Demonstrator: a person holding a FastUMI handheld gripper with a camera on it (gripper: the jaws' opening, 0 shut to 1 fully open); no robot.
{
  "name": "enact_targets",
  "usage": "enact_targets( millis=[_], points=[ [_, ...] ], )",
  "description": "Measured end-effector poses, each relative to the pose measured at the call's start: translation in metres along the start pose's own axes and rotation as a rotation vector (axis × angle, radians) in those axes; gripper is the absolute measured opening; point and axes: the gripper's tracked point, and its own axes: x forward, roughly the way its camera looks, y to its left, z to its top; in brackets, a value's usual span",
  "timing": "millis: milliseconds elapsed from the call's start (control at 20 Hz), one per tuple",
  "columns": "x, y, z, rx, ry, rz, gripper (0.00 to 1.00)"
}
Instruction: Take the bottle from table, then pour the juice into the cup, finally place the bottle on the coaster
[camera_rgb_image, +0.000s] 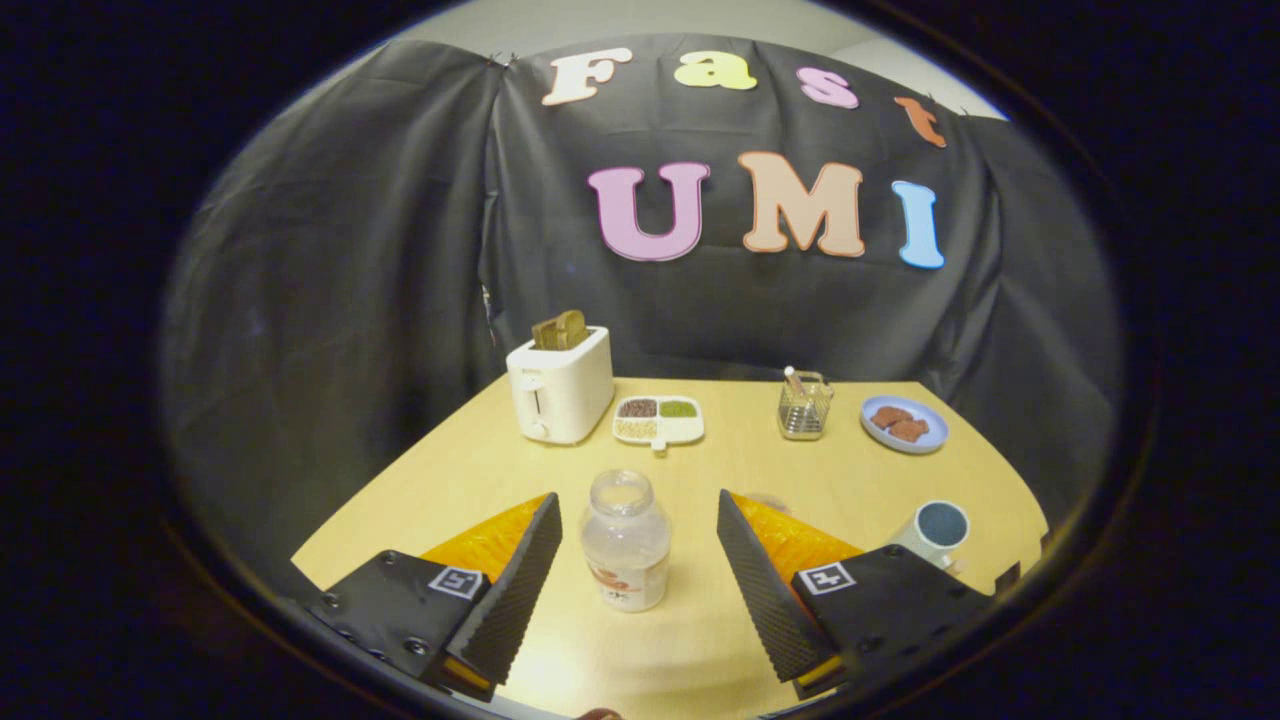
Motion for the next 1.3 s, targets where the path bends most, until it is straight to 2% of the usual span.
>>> enact_targets(
  millis=[300, 900, 1300],
  points=[
    [0.036, 0.002, -0.041, 0.008, 0.091, -0.042, 0.98],
    [0.089, 0.011, -0.079, -0.008, 0.197, -0.079, 0.98],
    [0.092, 0.010, -0.077, 0.029, 0.216, -0.080, 0.84]
  ],
)
